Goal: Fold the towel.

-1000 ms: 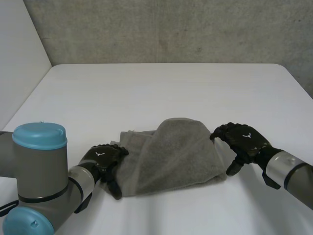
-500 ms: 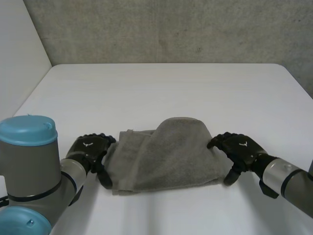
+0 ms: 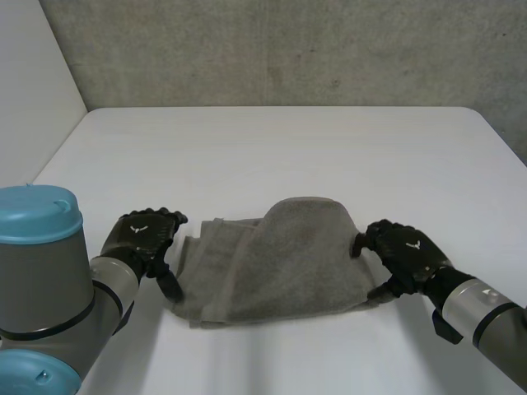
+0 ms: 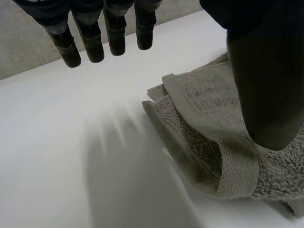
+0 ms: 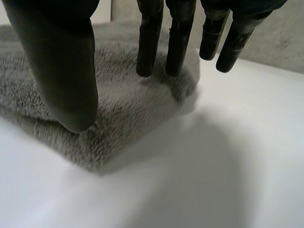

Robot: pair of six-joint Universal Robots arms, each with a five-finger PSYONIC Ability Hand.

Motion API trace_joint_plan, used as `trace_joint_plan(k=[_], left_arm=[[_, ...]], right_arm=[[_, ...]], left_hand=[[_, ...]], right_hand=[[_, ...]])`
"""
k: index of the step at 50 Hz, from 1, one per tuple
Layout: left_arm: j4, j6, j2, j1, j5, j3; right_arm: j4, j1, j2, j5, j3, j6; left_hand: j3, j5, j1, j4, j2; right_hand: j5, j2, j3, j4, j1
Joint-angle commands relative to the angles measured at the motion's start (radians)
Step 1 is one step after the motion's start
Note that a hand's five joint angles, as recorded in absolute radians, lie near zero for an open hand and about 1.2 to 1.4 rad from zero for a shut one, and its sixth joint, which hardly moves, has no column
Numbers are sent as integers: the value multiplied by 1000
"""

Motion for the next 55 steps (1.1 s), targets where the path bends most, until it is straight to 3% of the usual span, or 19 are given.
trace_joint_plan(k=[1,11,13,16,22,27,30,39,41,42,45,48,51,55], left_arm=[[0,-1,-4,1,2,-1],[0,-27,-21,4,5,19],[0,-35,-39,2,5,28],[0,-36,-47,-1,5,34],[0,-39,-54,-6,3,36],[0,-41,-47,1,3,34],[0,-41,-42,4,2,33],[0,-42,-37,5,2,39],[0,-42,-37,5,0,39],[0,-42,-37,5,0,39],[2,-42,-37,5,-1,39],[2,-42,-37,7,-3,37],[0,-42,-34,16,-3,36],[2,-42,-13,28,-3,36]], right_arm=[[-3,3,82,17,-19,-16],[-5,-11,86,30,-18,-18],[-6,-16,79,28,-12,-18],[-9,-19,54,22,-4,-18],[-11,-102,-18,-2,19,-21],[3,-269,-82,-137,48,-60],[20,-336,-110,-174,53,-83],[139,-352,-196,-208,11,-127],[152,-235,-236,-207,-22,-108],[152,-234,-236,-207,-22,-108],[147,-20,-241,-179,-85,-73],[147,41,-239,-162,-102,-67],[141,209,-189,-92,-148,-62],[130,319,-128,-53,-186,-62]], left_hand=[[-43,-53,-101,-50,-57],[-43,-53,-101,-50,-57],[-43,-53,-101,-50,-57],[-43,-53,-101,-50,-57],[-43,-53,-101,-50,-57],[-43,-53,-101,-50,-57],[-43,-53,-101,-50,-57],[-43,-53,-101,-50,-57],[-43,-53,-101,-50,-57],[-43,-53,-101,-50,-57],[-43,-53,-101,-50,-57],[-43,-53,-101,-50,-57],[-43,-53,-101,-50,-57],[-43,-53,-101,-50,-57]], right_hand=[[87,96,-7,-60,91],[204,213,-7,-60,209],[569,578,-7,-60,574],[767,775,-7,-60,771],[767,776,-7,-60,771],[767,776,-7,-60,771],[767,776,-7,-60,771],[767,776,-7,-60,771],[767,776,-7,-60,771],[767,776,-7,-60,771],[767,776,-7,-60,771],[767,776,-7,-60,771],[767,776,-7,-60,771],[767,776,-7,-60,771]])
